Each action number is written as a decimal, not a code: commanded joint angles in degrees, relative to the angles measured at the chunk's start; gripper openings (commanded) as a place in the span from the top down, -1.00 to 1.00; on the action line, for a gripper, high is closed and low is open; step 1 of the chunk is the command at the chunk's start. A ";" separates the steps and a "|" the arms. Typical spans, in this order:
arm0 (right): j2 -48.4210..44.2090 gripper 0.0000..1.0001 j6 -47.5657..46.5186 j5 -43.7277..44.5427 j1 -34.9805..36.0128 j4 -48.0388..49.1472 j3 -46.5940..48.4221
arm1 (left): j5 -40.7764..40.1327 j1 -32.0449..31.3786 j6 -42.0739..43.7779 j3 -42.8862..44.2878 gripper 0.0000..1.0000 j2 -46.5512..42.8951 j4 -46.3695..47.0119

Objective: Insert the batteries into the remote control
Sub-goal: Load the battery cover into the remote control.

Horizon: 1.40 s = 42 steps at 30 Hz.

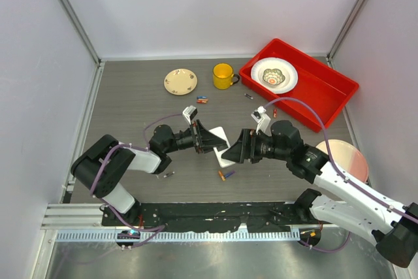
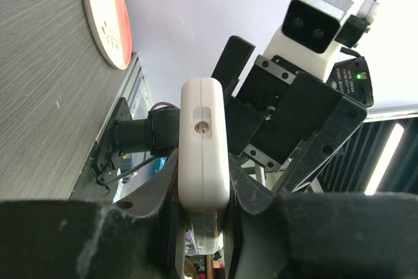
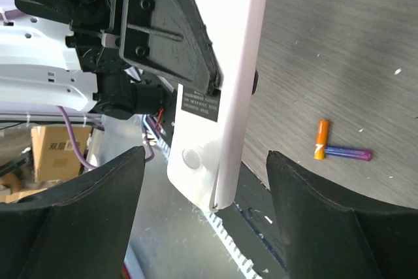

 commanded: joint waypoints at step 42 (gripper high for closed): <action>2.52 0.99 8.08 -7.49 -0.62 16.04 -4.80 | 1.87 -0.58 0.56 1.54 1.00 -2.96 14.51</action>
